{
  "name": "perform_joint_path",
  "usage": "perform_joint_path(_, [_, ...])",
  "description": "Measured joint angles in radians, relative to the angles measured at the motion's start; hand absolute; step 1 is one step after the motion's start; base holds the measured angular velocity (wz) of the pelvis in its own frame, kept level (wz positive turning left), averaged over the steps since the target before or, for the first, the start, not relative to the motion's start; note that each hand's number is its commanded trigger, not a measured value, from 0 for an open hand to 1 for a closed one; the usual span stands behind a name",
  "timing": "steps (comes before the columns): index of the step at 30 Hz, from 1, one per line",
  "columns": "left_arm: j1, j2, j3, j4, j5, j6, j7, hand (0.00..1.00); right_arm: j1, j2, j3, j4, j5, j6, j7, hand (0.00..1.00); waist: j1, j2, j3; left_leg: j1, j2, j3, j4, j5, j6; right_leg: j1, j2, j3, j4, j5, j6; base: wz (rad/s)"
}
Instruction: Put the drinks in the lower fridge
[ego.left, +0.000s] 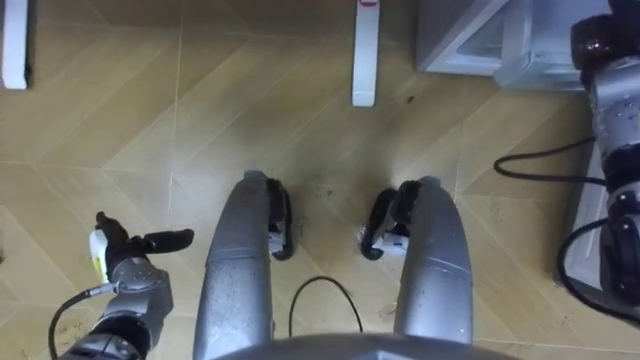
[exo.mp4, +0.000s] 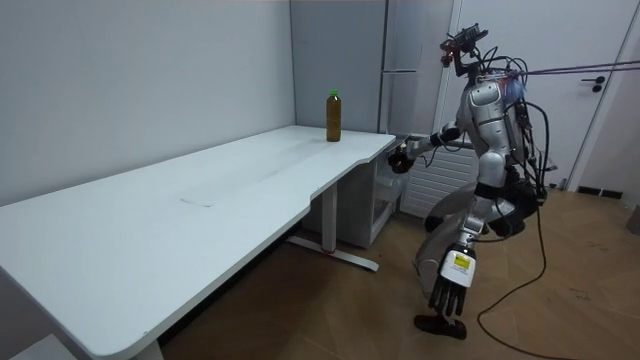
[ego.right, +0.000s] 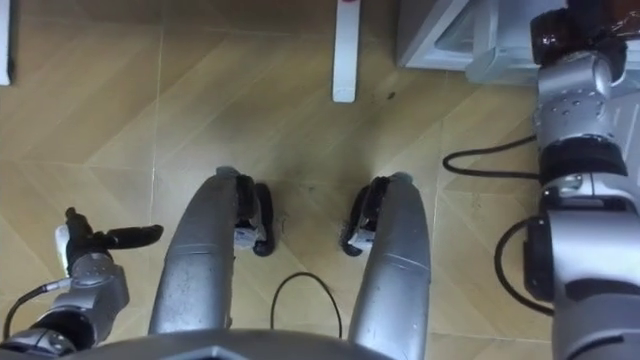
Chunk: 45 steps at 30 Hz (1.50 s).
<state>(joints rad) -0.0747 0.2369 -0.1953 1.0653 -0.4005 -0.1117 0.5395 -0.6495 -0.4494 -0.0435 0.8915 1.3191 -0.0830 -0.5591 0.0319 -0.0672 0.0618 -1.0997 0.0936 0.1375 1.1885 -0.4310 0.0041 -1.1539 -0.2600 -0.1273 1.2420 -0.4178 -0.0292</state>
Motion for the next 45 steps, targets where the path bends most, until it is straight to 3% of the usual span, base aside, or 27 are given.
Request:
perform_joint_path(6, [0.02, 0.004, -0.03, 0.013, 0.001, 0.026, -0.001, 0.0, -0.004, 0.0, -0.001, 0.0, 0.062, 0.013, -0.017, 1.0, -0.001, -0.006, -0.0012, 0.001, 0.0, 0.0, 0.014, -0.006, 0.004, 0.003, -0.002, 0.004, 0.012, -0.007, 0.005, 0.0])
perform_joint_path(7, [0.027, 0.006, -0.038, 0.012, 0.001, 0.026, -0.001, 0.0, -0.006, 0.0, -0.001, 0.0, 0.073, 0.013, -0.018, 0.08, -0.002, -0.006, -0.0013, 0.001, 0.0, 0.0, 0.014, -0.006, 0.003, 0.003, -0.001, 0.004, 0.011, -0.007, 0.005, 0.0])
perform_joint_path(8, [0.039, 0.01, -0.054, 0.005, 0.003, 0.03, -0.001, 0.0, -0.01, -0.002, -0.001, 0.0, 0.096, 0.013, -0.023, 0.0, -0.003, -0.006, -0.0014, 0.001, 0.0, 0.0, 0.014, -0.006, 0.004, 0.003, -0.001, 0.004, 0.011, -0.007, 0.005, 0.0])
perform_joint_path(13, [0.082, 0.017, -0.062, -0.028, 0.025, 0.058, -0.004, 0.0, -0.02, -0.008, -0.001, 0.0, 0.106, 0.013, -0.027, 0.0, 0.0, -0.005, -0.002, 0.011, 0.004, -0.002, 0.007, -0.006, 0.003, 0.017, 0.001, -0.004, 0.0, -0.007, 0.004, 0.0])
perform_joint_path(22, [0.092, 0.03, -0.064, -0.1, 0.082, 0.11, -0.012, 0.0, -0.032, -0.011, 0.0, 0.029, 0.175, 0.021, 0.01, 0.0, 0.024, -0.004, -0.0027, 0.023, 0.022, -0.004, -0.008, -0.007, 0.002, 0.035, 0.017, -0.016, -0.029, 0.003, 0.0, -0.03])
perform_joint_path(26, [0.107, 0.042, -0.065, -0.113, 0.089, 0.119, -0.032, 0.0, -0.032, -0.012, 0.001, 0.051, 0.191, 0.055, 0.024, 0.0, 0.032, -0.002, -0.0038, 0.055, 0.024, -0.002, -0.027, -0.007, -0.001, 0.067, 0.019, -0.021, -0.046, 0.003, 0.0, 0.0])
perform_joint_path(35, [0.176, 0.052, -0.064, -0.14, 0.086, 0.13, -0.045, 0.0, -0.032, -0.014, 0.001, 0.059, 0.19, 0.058, 0.034, 0.0, 0.029, -0.001, -0.0049, 0.101, 0.022, 0.009, -0.065, -0.005, -0.003, 0.106, 0.019, -0.021, -0.078, 0.005, 0.0, -0.01])
perform_joint_path(45, [0.178, 0.056, -0.064, -0.157, 0.087, 0.125, -0.049, 0.0, -0.027, -0.026, 0.023, 0.053, 0.168, 0.049, 0.038, 0.0, 0.028, -0.003, -0.006, 0.125, 0.018, 0.017, -0.083, -0.005, -0.003, 0.12, 0.019, -0.013, -0.088, 0.005, 0.003, -0.01])
